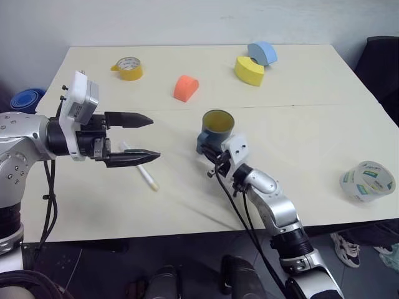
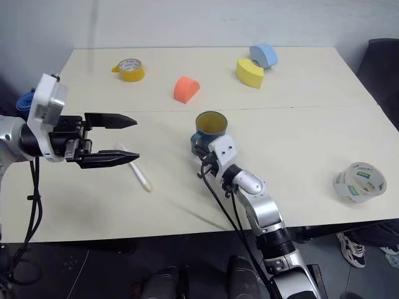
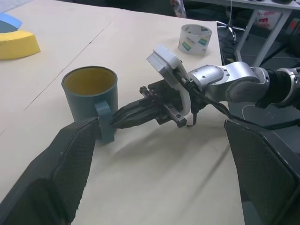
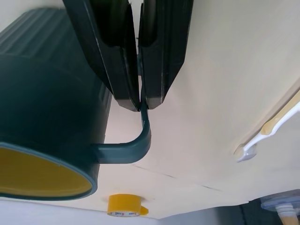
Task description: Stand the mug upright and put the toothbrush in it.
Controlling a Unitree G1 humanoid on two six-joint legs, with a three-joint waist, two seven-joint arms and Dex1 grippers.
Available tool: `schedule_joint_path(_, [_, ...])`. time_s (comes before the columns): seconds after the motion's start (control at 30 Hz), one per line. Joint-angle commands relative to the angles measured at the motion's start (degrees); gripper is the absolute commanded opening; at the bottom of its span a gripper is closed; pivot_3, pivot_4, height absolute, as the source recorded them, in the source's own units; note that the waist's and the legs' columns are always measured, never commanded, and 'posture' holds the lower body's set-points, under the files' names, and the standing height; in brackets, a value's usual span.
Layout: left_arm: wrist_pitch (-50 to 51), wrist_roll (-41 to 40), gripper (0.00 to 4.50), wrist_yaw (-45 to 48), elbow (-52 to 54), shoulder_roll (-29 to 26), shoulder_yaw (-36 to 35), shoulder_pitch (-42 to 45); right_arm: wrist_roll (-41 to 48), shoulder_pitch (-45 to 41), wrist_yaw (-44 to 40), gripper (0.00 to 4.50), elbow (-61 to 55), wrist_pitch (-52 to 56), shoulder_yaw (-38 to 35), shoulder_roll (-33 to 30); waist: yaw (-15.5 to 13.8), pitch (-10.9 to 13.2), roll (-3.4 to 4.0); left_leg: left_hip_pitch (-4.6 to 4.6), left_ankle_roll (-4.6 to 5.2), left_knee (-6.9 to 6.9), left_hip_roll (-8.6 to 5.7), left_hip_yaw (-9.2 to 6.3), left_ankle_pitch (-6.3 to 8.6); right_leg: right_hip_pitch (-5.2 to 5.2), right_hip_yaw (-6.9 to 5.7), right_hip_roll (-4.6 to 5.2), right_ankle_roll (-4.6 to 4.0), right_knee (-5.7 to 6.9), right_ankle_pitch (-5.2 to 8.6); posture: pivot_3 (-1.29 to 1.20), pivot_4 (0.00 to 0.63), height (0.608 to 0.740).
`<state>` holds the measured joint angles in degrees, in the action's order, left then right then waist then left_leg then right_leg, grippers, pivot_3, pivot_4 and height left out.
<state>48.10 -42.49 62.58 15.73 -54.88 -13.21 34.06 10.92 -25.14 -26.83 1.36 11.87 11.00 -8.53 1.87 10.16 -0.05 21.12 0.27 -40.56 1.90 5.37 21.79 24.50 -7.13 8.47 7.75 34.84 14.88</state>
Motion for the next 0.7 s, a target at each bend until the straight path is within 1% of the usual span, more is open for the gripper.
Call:
schedule_joint_path(0.03, [1.1, -0.6, 4.50, -3.4, 3.9, -0.1, -1.6, -3.3, 0.5, 2.7, -1.4, 1.00, -6.7, 4.6, 0.3, -2.3, -0.1, 0.0, 0.00, 0.01, 0.00, 0.00, 0.00, 0.00, 0.00, 0.00, 0.00, 0.00, 0.00, -0.01, 0.00, 0.00, 0.150, 0.740])
schedule_joint_path(0.17, [4.0, -2.4, 4.50, -8.0, 8.2, 0.5, -3.8, -8.6, 0.4, 4.0, -1.9, 2.21, -12.3, 9.5, -0.8, -5.6, -0.2, 0.0, 0.00, 0.03, 0.00, 0.00, 0.00, -0.02, 0.00, 0.00, 0.02, 0.01, 0.00, -0.02, 0.00, 0.00, 0.150, 0.740])
schedule_joint_path(0.2, [6.0, -2.9, 4.50, -11.1, 10.2, 1.1, -5.0, -10.4, 1.5, 4.6, -3.0, 2.48, -14.9, 11.7, -1.5, -7.4, -0.2, 0.0, 0.00, 0.03, 0.00, 0.00, 0.01, -0.01, 0.00, 0.00, 0.02, 0.00, 0.00, -0.03, 0.00, 0.00, 0.150, 0.740])
schedule_joint_path(0.27, [9.3, -4.5, 4.50, -16.1, 13.1, 2.4, -7.4, -12.8, 3.4, 5.7, -4.7, 2.48, -19.2, 15.1, -2.7, -10.2, -0.2, 0.0, 0.00, 0.02, 0.00, 0.00, 0.02, -0.03, 0.00, 0.01, 0.05, 0.01, 0.00, 0.00, 0.00, 0.00, 0.150, 0.740])
schedule_joint_path(0.3, [12.9, -6.2, 4.50, -20.0, 14.8, 3.4, -9.2, -13.6, 5.1, 6.5, -6.0, 2.48, -22.0, 17.3, -4.0, -12.3, -0.3, 0.0, 0.00, 0.02, 0.00, 0.00, 0.02, -0.02, 0.00, 0.01, 0.05, 0.01, 0.00, -0.03, 0.00, 0.00, 0.150, 0.740])
schedule_joint_path(0.4, [27.8, -9.3, 4.50, -34.2, 20.4, 7.9, -17.6, -16.0, 17.0, 8.9, -12.7, 2.48, -32.2, 26.1, -11.4, -20.4, -0.7, 0.0, 0.00, 0.07, 0.02, -0.02, -0.02, -0.06, 0.01, -0.01, 0.09, 0.06, 0.00, -0.06, 0.00, 0.00, 0.150, 0.740])
schedule_joint_path(0.43, [31.5, -9.8, 4.50, -37.4, 21.7, 9.2, -19.8, -16.1, 20.4, 9.1, -14.0, 2.48, -34.3, 28.2, -13.2, -22.1, -0.8, 0.0, -0.02, 0.03, 0.04, -0.02, -0.02, -0.08, 0.02, -0.02, 0.10, 0.06, 0.00, -0.05, 0.00, 0.00, 0.150, 0.740])
schedule_joint_path(0.47, [37.5, -8.4, 4.50, -40.3, 23.9, 11.9, -22.6, -15.7, 24.5, 8.6, -15.2, 2.66, -35.8, 30.9, -15.8, -24.2, -0.9, 0.0, -0.02, 0.04, 0.04, -0.02, 0.00, -0.09, 0.02, -0.06, 0.06, 0.05, 0.00, -0.05, 0.00, 0.00, 0.150, 0.740])
schedule_joint_path(0.53, [43.4, -10.7, 4.50, -46.3, 27.1, 15.2, -26.0, -17.6, 32.3, 6.8, -17.6, 3.04, -37.3, 34.9, -20.1, -27.8, -1.1, 0.0, -0.05, -0.05, 0.05, -0.05, 0.00, -0.08, 0.02, -0.09, 0.12, 0.05, 0.00, -0.04, 0.00, 0.00, 0.150, 0.740])
schedule_joint_path(0.63, [44.4, -15.6, 4.50, -60.1, 27.2, 22.1, -27.5, -18.5, 38.6, 1.5, -18.1, 4.00, -36.6, 38.0, -22.5, -30.5, -1.5, 0.0, -0.08, -0.14, 0.05, -0.05, 0.01, -0.14, 0.03, -0.09, 0.26, 0.05, 0.00, -0.01, 0.00, 0.00, 0.150, 0.740])
schedule_joint_path(0.67, [44.4, -17.1, 4.50, -64.5, 26.6, 23.9, -27.1, -18.2, 39.7, -0.3, -18.1, 4.41, -36.0, 38.2, -22.6, -30.8, -1.7, 0.0, -0.08, -0.16, 0.05, -0.05, 0.00, -0.20, 0.03, -0.09, 0.31, 0.05, -0.01, 0.00, -0.01, 0.00, 0.150, 0.740])
schedule_joint_path(0.7, [44.4, -19.0, 4.50, -68.0, 26.0, 24.7, -27.0, -18.0, 40.5, -1.6, -17.9, 4.46, -35.6, 38.5, -22.5, -31.0, -1.8, 0.0, -0.10, -0.19, 0.05, -0.05, 0.00, -0.24, 0.03, -0.09, 0.36, 0.06, -0.01, 0.01, -0.01, 0.00, 0.150, 0.740])
